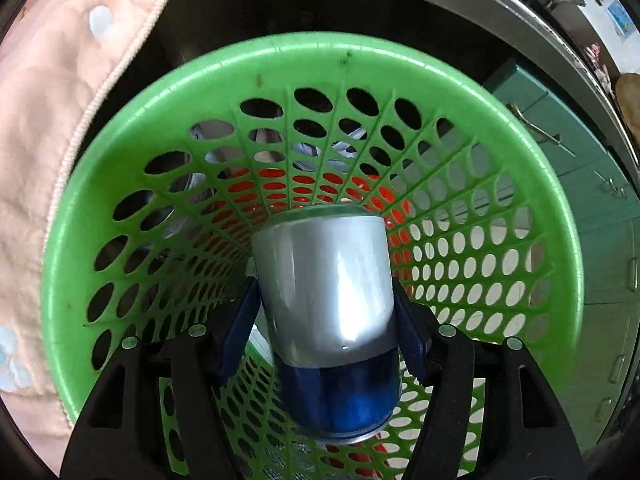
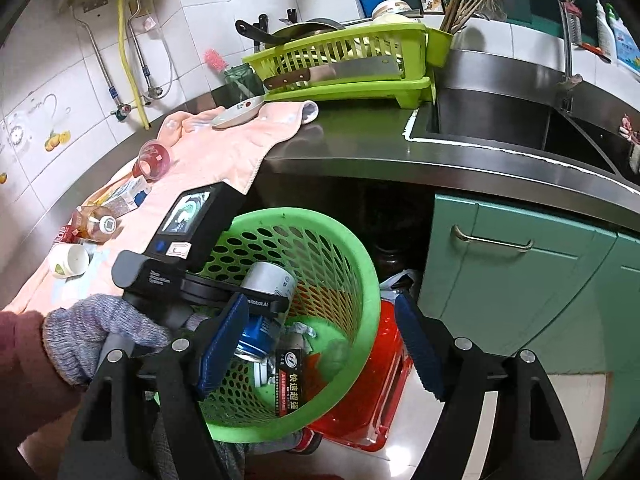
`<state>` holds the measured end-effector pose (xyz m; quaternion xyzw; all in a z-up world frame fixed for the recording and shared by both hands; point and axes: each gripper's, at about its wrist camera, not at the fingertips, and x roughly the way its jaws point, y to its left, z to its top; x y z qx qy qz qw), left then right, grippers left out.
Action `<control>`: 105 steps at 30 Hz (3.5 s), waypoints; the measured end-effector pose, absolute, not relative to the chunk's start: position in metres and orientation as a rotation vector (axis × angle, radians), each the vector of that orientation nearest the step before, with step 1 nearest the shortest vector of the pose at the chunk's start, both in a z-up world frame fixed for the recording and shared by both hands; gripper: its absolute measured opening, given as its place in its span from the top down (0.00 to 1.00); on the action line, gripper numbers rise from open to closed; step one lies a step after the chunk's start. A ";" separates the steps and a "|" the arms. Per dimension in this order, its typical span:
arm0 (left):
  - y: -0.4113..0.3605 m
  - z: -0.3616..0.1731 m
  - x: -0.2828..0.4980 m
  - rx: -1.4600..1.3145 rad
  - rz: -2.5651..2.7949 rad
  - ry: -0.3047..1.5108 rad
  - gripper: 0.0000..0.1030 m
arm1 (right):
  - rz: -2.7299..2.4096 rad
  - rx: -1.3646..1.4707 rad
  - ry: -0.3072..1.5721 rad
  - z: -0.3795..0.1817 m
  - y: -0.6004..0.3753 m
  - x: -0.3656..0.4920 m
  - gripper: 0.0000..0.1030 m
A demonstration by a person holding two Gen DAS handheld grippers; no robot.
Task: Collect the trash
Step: 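Carry the blue can and glue box to the basket and release, then move both open tools back toward the remaining trash on the towel, then grasp the red Coca-Cola can with the left tool while the right tool grasps the white paper cup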
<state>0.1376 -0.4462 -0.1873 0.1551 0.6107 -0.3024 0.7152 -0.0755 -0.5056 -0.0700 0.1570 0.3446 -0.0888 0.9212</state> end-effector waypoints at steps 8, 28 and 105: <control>-0.426 -0.184 0.142 0.301 -0.671 1.346 0.38 | -0.185 0.310 0.702 -0.064 -0.499 -0.074 0.28; -0.264 -0.051 0.118 0.090 -0.594 1.079 0.37 | -0.015 0.188 0.638 -0.016 -0.413 -0.026 0.17; 0.037 -0.043 0.261 -0.345 -0.075 1.059 0.20 | 0.726 -0.345 0.671 -0.026 -0.138 0.126 0.36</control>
